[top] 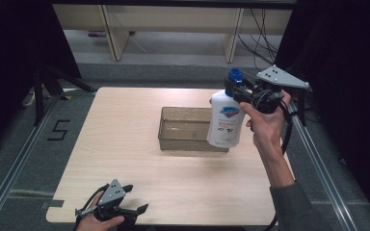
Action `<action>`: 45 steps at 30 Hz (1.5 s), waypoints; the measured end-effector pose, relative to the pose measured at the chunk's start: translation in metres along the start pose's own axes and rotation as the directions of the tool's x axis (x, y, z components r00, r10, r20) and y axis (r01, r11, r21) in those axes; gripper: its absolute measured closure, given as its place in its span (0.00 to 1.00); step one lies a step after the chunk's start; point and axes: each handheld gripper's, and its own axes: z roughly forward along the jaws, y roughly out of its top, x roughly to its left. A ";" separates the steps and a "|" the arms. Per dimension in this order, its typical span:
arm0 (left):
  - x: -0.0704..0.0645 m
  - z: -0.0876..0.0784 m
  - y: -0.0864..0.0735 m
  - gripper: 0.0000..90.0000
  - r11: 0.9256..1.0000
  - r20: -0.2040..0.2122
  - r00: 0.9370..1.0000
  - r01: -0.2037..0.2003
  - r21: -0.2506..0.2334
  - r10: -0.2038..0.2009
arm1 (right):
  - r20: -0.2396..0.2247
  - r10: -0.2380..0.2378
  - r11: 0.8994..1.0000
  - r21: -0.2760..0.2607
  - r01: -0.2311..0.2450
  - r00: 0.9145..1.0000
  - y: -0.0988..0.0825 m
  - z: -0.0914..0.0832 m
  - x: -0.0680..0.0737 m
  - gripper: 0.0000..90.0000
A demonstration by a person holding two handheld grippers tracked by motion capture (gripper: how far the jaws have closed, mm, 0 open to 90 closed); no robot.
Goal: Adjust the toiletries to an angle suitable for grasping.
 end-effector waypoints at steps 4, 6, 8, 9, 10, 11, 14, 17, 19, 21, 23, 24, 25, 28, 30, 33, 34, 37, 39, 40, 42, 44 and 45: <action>0.000 0.000 0.000 0.17 1.000 0.002 1.000 -0.001 -0.001 0.001 | 0.010 -0.013 1.000 0.000 0.013 1.000 0.003 0.006 -0.003 0.73; -0.001 0.000 0.000 0.17 1.000 -0.006 1.000 0.002 -0.011 -0.002 | 0.012 0.003 1.000 0.006 -0.003 1.000 0.002 0.009 -0.003 0.73; -0.001 0.000 0.000 0.17 1.000 0.002 1.000 0.005 -0.006 -0.005 | 0.017 0.003 1.000 0.006 -0.003 1.000 0.001 0.012 -0.005 0.73; -0.001 0.000 0.000 0.17 1.000 0.002 1.000 0.006 -0.007 -0.006 | 0.021 0.004 1.000 0.006 -0.004 1.000 0.001 0.014 -0.006 0.73; -0.001 0.000 0.000 0.17 1.000 0.003 1.000 0.006 -0.006 -0.006 | 0.021 0.009 1.000 0.008 -0.009 1.000 0.000 0.016 -0.007 0.73; -0.001 0.000 0.000 0.17 1.000 0.002 1.000 0.005 -0.007 -0.005 | 0.025 0.000 1.000 0.006 0.000 1.000 -0.001 0.018 -0.008 0.73; 0.001 -0.001 0.000 0.17 1.000 -0.005 1.000 -0.016 0.012 0.016 | 0.026 0.010 1.000 0.014 -0.011 1.000 -0.003 0.024 -0.009 0.73; -0.001 0.000 0.000 0.17 1.000 0.005 1.000 0.000 -0.005 0.000 | 0.033 0.002 1.000 0.010 -0.002 0.999 -0.004 0.030 -0.010 0.73; -0.001 0.000 0.000 0.17 1.000 0.007 1.000 -0.001 -0.003 0.001 | 0.034 0.011 1.000 0.012 -0.011 0.999 -0.005 0.034 -0.010 0.73; -0.001 -0.001 0.001 0.17 1.000 0.003 1.000 -0.002 -0.006 0.002 | 0.039 0.005 1.000 0.014 -0.005 0.999 -0.007 0.038 -0.012 0.73; -0.002 -0.001 0.001 0.17 1.000 0.004 1.000 -0.002 -0.007 0.002 | 0.041 0.018 1.000 0.015 -0.018 0.999 -0.009 0.043 -0.014 0.73; -0.001 -0.001 0.001 0.17 1.000 0.002 1.000 -0.006 -0.005 0.006 | 0.041 0.025 1.000 0.016 -0.025 0.999 -0.010 0.045 -0.014 0.73; -0.001 -0.001 0.001 0.17 1.000 0.003 1.000 -0.008 -0.004 0.008 | 0.042 0.027 1.000 0.014 -0.028 0.999 -0.011 0.047 -0.015 0.73; -0.002 0.000 0.001 0.17 1.000 0.012 1.000 0.002 -0.017 -0.002 | 0.048 0.037 0.999 0.026 -0.038 0.998 -0.015 0.052 -0.016 0.73; -0.003 0.000 0.001 0.17 1.000 0.009 1.000 0.000 -0.019 0.001 | 0.050 0.028 0.999 0.026 -0.030 0.998 -0.017 0.054 -0.017 0.73; -0.003 -0.001 0.001 0.17 1.000 0.009 1.000 -0.005 -0.017 0.005 | 0.061 0.038 0.999 0.028 -0.040 0.997 -0.020 0.057 -0.018 0.73; -0.002 0.000 0.001 0.17 1.000 0.012 1.000 -0.006 -0.015 0.006 | 0.056 0.037 0.999 0.031 -0.038 0.998 -0.021 0.058 -0.019 0.73; -0.002 0.000 0.001 0.17 1.000 0.014 1.000 -0.006 -0.017 0.007 | 0.055 0.038 0.999 0.033 -0.040 0.998 -0.024 0.059 -0.020 0.73; -0.003 0.000 0.001 0.17 1.000 0.014 1.000 -0.005 -0.019 0.005 | 0.053 0.043 0.998 0.036 -0.045 0.998 -0.026 0.060 -0.021 0.73; -0.003 0.000 0.001 0.17 1.000 0.015 1.000 -0.010 -0.015 0.010 | 0.057 0.048 0.998 0.041 -0.050 0.997 -0.028 0.060 -0.022 0.73; -0.003 -0.001 0.001 0.17 1.000 0.011 1.000 -0.012 -0.010 0.012 | 0.057 0.042 0.998 0.043 -0.045 0.997 -0.031 0.061 -0.023 0.73; -0.003 0.000 0.001 0.17 1.000 0.017 1.000 -0.005 -0.016 0.005 | 0.061 0.050 0.998 0.046 -0.053 0.997 -0.034 0.061 -0.024 0.73; -0.003 0.000 0.001 0.17 1.000 0.020 1.000 -0.006 -0.007 0.006 | 0.058 0.047 0.998 0.044 -0.050 0.997 -0.035 0.061 -0.025 0.73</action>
